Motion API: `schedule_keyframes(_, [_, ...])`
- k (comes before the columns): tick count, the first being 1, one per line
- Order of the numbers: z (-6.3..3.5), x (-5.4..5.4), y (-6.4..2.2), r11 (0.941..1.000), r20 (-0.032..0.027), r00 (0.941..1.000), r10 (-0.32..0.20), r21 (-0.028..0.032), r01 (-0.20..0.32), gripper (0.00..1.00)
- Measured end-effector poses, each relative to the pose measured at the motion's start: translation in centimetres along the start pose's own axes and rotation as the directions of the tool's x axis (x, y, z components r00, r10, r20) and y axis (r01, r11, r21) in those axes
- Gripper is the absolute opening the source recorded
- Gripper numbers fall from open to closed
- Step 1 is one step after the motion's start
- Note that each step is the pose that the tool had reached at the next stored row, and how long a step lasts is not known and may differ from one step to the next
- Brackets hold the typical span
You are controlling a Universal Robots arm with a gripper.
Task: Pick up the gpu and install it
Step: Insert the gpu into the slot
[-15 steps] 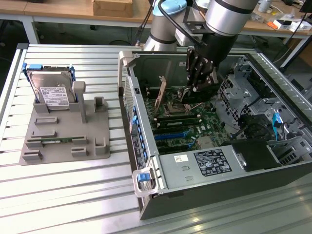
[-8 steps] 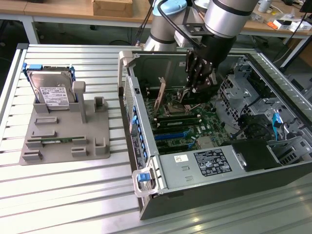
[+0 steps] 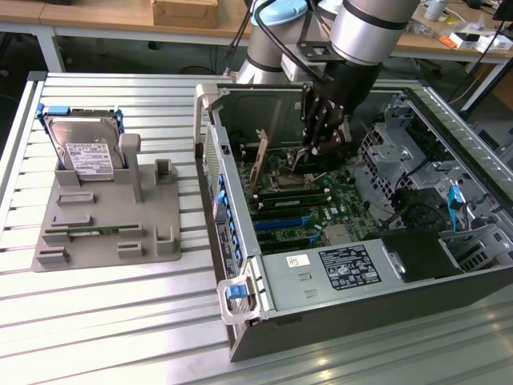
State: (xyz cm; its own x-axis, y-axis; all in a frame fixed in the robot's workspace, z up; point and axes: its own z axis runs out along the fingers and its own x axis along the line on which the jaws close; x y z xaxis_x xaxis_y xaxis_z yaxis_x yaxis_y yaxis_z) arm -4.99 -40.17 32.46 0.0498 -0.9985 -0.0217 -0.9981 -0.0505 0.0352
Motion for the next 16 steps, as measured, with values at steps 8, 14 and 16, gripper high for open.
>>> schedule_keyframes(8, [0.93, 1.4, 0.10, 0.9991, -0.0113, 0.9991, 0.042, 0.0005, -0.042, 0.27])
schedule_keyframes(14, [1.48, 2.1, 0.38, 0.9981, -0.0466, 0.9970, 0.062, 0.0009, -0.062, 0.27])
schedule_keyframes(16, [1.73, 2.5, 0.60, 0.9980, -0.0442, 0.9971, 0.063, 0.0010, -0.063, 0.27])
